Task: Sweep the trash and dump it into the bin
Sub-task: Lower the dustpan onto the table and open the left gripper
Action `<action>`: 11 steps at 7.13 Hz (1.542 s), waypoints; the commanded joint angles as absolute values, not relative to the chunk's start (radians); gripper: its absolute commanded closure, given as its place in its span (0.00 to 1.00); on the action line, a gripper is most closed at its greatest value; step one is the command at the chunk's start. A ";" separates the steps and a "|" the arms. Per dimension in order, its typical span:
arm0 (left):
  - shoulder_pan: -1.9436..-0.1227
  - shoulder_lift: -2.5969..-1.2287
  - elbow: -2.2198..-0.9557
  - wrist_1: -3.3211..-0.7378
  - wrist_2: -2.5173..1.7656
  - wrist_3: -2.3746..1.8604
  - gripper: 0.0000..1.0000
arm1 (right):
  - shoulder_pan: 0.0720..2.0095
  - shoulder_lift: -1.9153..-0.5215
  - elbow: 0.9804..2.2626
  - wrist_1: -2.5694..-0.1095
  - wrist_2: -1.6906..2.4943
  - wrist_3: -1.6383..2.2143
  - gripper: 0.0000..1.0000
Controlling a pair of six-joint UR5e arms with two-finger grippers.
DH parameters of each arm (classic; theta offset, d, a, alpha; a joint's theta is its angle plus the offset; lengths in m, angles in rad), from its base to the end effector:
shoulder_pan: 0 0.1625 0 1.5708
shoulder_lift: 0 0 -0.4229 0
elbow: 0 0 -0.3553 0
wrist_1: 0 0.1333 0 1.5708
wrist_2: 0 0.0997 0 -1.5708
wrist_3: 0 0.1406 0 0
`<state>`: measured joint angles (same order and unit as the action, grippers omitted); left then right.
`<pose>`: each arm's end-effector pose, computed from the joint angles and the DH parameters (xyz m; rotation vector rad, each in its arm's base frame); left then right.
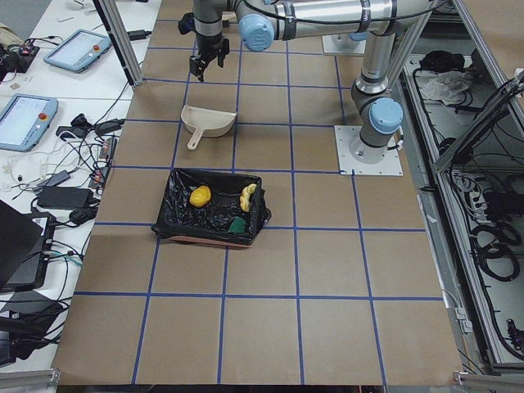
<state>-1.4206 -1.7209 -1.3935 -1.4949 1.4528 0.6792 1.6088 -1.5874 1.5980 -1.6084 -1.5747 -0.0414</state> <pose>-0.0686 -0.5484 0.4617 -0.8109 -2.9584 0.2178 0.1498 -0.4463 0.4437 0.1244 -3.1349 0.0423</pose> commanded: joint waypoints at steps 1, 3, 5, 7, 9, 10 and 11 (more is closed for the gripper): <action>-1.459 -1.636 -1.408 -1.553 1.491 0.246 0.00 | 1.608 -1.588 1.597 -1.620 -1.572 -0.051 0.00; -1.460 -1.592 -1.434 -1.644 1.552 0.128 0.00 | 1.605 -1.586 1.597 -1.638 -1.572 -0.051 0.00; -1.466 -1.594 -1.463 -1.635 1.568 0.003 0.00 | 1.603 -1.586 1.597 -1.640 -1.574 -0.051 0.00; -1.471 -1.597 -1.471 -1.625 1.566 -0.053 0.00 | 1.594 -1.586 1.597 -1.638 -1.574 -0.051 0.00; -1.471 -1.594 -1.473 -1.624 1.568 -0.042 0.00 | 1.594 -1.586 1.598 -1.638 -1.575 -0.046 0.00; -1.471 -1.594 -1.476 -1.623 1.568 -0.041 0.00 | 1.594 -1.586 1.598 -1.638 -1.574 -0.046 0.00; -1.473 -1.589 -1.476 -1.624 1.581 -0.041 0.00 | 1.594 -1.586 1.597 -1.638 -1.574 -0.046 0.00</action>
<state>-1.4715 -1.5930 -1.4745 -1.6237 1.5710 -0.0422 1.5939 -1.5861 1.5979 -1.6383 -1.5742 -0.0465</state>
